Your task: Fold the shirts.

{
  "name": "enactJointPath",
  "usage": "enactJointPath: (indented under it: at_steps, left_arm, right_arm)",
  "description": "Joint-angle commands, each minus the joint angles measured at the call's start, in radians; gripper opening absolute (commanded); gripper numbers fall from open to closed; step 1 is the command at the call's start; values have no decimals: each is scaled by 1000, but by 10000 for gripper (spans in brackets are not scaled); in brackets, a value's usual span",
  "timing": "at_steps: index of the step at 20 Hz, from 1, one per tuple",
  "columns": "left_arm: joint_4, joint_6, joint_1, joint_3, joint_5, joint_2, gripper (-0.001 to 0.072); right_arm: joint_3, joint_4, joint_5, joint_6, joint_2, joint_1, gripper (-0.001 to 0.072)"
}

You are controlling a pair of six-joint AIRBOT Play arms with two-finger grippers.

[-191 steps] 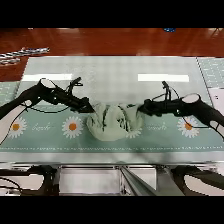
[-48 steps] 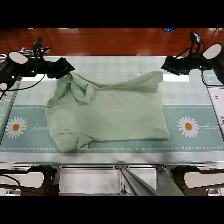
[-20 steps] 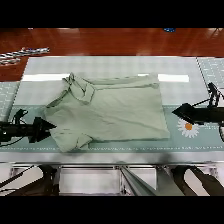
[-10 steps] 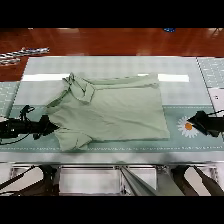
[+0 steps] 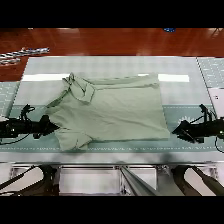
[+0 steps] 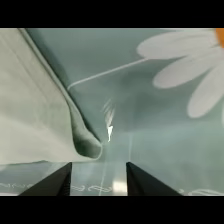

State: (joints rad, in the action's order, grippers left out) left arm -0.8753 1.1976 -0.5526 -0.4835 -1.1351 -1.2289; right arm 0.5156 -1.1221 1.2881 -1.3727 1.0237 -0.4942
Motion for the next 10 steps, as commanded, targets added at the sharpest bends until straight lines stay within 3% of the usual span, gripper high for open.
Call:
enactJointPath:
  at_steps: [1, 9, 10]
  left_arm:
    - [2, 0, 0, 0, -10, 0, 19]
    - [4, 0, 0, 0, -10, 0, 19]
    - [13, 0, 0, -1, -10, 0, 19]
  right_arm:
    - [-3, 5, -7, 3, 55, 65, 412]
    - [5, 272, -185, 78, 243, 198, 390]
    - [17, 322, -194, 116, 249, 219, 225]
